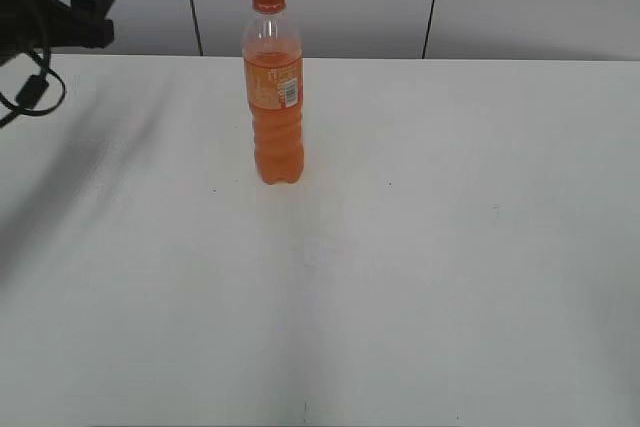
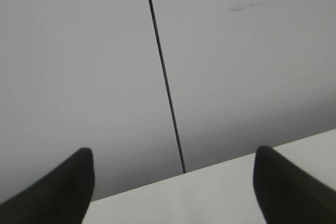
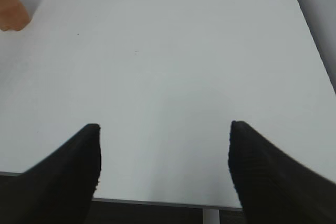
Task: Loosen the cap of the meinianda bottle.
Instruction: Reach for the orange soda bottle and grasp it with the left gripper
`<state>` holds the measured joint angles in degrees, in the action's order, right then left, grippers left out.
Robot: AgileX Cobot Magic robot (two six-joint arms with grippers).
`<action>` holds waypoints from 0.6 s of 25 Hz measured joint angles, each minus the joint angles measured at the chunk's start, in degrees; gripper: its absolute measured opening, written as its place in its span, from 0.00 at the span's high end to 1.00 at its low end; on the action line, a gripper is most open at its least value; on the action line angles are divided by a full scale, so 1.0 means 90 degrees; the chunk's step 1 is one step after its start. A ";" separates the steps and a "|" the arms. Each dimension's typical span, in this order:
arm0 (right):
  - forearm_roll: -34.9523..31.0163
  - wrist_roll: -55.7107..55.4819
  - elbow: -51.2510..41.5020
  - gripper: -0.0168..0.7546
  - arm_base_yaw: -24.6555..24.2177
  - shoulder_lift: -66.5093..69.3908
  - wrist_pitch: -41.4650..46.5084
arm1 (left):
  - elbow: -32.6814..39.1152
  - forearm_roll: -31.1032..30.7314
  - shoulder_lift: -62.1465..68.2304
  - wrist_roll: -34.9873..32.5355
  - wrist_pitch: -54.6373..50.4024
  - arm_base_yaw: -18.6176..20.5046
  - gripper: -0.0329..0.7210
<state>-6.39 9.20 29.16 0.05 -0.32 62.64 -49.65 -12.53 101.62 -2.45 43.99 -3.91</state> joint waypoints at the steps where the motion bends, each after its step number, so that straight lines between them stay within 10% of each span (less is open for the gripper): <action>1: 0.0000 0.0000 0.0000 0.25 0.0000 0.0000 0.0000 | -0.0146 -0.0112 0.0331 0.0082 0.0141 0.0015 0.21; 15: 0.0000 0.0000 0.0000 0.25 0.0000 0.0000 0.0000 | -0.0935 -0.3548 0.2779 0.1799 0.2653 0.0615 0.21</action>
<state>-6.39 9.20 29.16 0.05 -0.32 62.64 -58.06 -44.46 126.63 13.74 67.87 1.63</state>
